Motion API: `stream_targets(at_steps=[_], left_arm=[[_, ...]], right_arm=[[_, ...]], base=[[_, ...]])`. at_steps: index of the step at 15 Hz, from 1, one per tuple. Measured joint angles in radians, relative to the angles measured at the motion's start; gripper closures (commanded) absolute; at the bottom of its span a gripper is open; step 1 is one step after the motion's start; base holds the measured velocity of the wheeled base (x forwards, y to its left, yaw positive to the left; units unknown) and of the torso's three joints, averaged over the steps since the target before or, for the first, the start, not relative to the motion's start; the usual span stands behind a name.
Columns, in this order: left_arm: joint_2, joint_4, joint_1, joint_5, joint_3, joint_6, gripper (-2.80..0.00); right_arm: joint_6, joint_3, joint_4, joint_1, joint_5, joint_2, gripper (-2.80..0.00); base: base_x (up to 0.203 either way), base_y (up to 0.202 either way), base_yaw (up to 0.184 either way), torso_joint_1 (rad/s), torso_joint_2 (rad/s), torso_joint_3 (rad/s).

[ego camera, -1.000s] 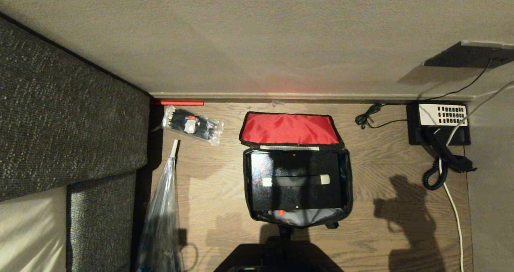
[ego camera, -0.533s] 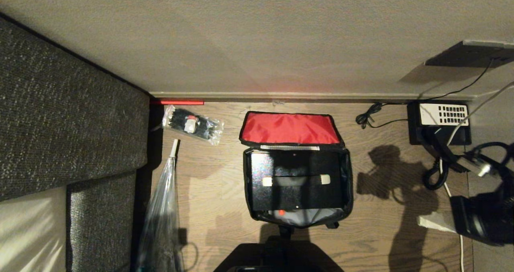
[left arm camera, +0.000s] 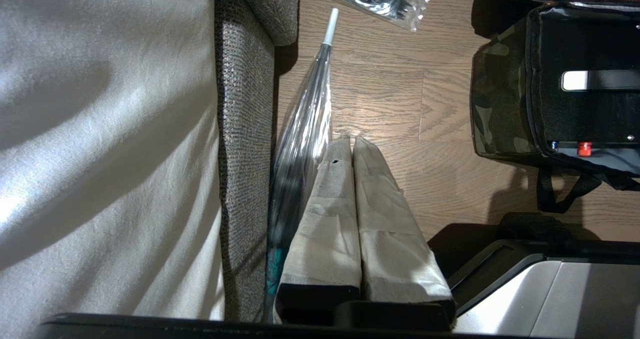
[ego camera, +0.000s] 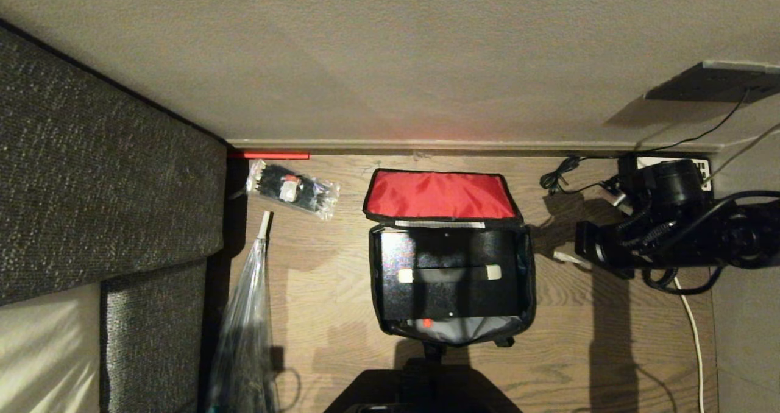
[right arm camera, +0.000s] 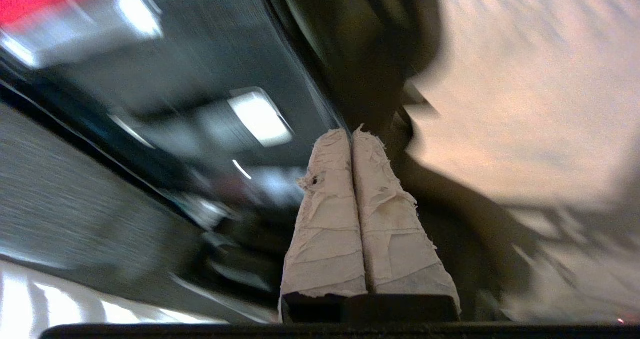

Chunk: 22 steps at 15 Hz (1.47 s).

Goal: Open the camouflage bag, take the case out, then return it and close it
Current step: Close the top of the storage box

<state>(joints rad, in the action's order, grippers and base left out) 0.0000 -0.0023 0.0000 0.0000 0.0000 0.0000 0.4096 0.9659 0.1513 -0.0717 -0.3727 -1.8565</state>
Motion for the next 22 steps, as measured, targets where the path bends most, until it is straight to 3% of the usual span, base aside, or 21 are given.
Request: stream_targets(at_steps=[2, 6, 13, 22], left_arm=[[0.000, 0.000, 0.000, 0.000, 0.000, 0.000, 0.00], [0.000, 0.000, 0.000, 0.000, 0.000, 0.000, 0.00], [0.000, 0.000, 0.000, 0.000, 0.000, 0.000, 0.00], [0.000, 0.000, 0.000, 0.000, 0.000, 0.000, 0.00]], right_arm=[[0.036, 0.104, 0.005, 0.000, -0.065, -0.077, -2.80], [0.033, 0.218, 0.021, 0.000, -0.120, -0.166, -2.80], [0.124, 0.267, 0.253, 0.000, -0.119, -0.224, -2.80], [0.249, 0.332, 0.282, -0.046, -0.122, -0.295, -2.80]], base=[[0.000, 0.000, 0.000, 0.000, 0.00, 0.000], [0.000, 0.000, 0.000, 0.000, 0.00, 0.000], [0.000, 0.000, 0.000, 0.000, 0.00, 0.000], [0.000, 0.000, 0.000, 0.000, 0.00, 0.000]])
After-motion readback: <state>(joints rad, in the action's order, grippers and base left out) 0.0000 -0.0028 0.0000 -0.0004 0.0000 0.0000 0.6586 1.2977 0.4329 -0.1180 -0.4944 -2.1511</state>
